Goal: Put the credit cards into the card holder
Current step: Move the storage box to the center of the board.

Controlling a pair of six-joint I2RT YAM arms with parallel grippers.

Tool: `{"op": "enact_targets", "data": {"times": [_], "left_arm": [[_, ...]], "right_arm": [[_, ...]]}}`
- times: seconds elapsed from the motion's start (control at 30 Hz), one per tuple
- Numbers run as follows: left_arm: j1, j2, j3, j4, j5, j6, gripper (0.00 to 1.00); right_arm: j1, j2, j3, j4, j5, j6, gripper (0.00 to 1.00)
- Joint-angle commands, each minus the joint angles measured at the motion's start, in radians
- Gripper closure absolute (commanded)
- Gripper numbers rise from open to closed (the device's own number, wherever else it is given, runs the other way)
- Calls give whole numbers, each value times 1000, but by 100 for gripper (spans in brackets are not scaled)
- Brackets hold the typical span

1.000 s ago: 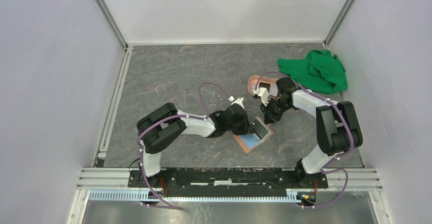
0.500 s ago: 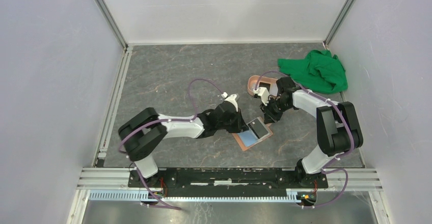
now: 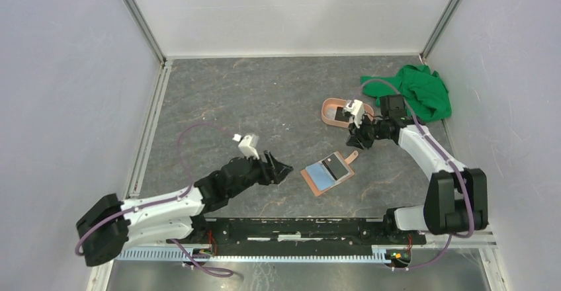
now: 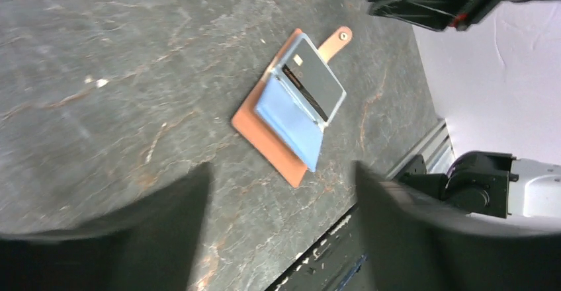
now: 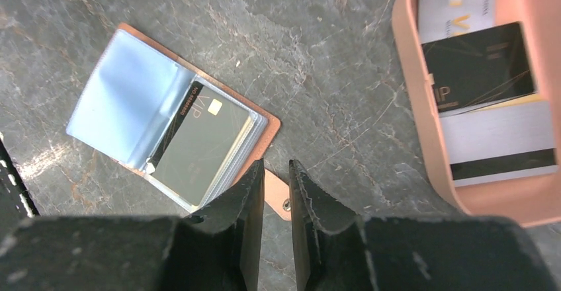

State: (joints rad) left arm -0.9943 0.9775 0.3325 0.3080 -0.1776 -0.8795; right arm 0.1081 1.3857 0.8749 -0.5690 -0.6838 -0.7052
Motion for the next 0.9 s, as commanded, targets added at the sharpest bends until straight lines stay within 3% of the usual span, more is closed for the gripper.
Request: {"op": "enact_targets", "data": {"times": [0.0,0.17,0.33,0.4,0.43,0.5,0.6,0.87], "left_arm": [[5,-168,-113,46,-138,-71,2],[13,-376,-210,60,-134,-121,0],[14,-433,-218,49,-68,-130,0],[14,-430,-222,55,-39,-133,0],[14,-425,-226,70,-24,-135,0],[14,-411,-238,116,3,-132,0],[14,-375,-255,183,24,-121,0],[14,-194,-269,320,136,-204,0]], "right_arm": [[-52,-129,-48,65,-152,-53,73],[-101,-267,-115,181,-175,-9,66],[-165,-415,-209,365,-159,96,57],[-182,-423,-216,393,-155,135,45],[-191,-410,-215,408,-166,166,34],[-216,-353,-201,396,-236,196,25],[-252,-256,-133,240,-372,95,25],[-263,-281,-236,369,-422,127,17]]}}
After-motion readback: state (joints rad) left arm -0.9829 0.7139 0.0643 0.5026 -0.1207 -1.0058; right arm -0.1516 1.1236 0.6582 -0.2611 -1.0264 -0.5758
